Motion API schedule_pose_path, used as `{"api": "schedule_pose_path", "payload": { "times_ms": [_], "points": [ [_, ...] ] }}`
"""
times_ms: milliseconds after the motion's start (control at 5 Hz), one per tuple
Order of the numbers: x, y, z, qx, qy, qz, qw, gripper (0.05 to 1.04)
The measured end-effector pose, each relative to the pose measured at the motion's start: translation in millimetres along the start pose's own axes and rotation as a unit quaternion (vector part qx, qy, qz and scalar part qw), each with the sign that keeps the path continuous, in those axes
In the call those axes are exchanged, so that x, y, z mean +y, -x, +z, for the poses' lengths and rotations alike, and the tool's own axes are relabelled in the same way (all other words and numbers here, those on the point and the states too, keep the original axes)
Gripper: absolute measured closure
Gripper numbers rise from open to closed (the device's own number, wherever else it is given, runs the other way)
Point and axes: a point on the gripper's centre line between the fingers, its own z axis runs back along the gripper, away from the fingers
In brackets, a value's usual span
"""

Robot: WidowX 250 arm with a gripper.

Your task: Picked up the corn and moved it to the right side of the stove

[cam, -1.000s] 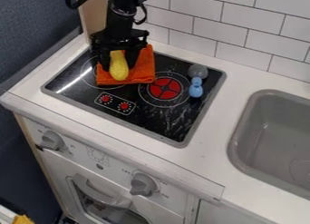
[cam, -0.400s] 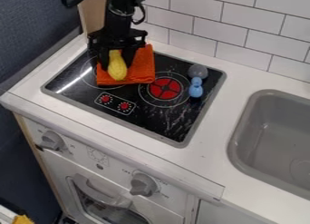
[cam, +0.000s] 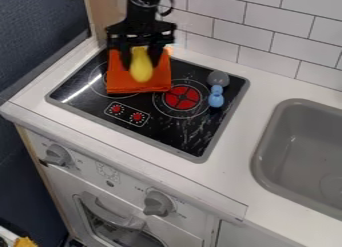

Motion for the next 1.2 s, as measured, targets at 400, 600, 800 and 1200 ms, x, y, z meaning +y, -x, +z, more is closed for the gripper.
{"api": "schedule_pose_path", "payload": {
  "times_ms": [400,600,800,1200],
  "points": [
    [-57.4,62.7,29.3,-0.011,0.067,-0.135,0.9886,0.441],
    [-83.8,98.5,34.3,-0.009,0.090,-0.202,0.9752,0.441],
    [-99.5,121.9,38.6,-0.014,0.102,-0.258,0.9608,0.441],
    [-107.4,143.8,22.1,-0.005,0.094,-0.310,0.9460,0.441]
  ]
}}
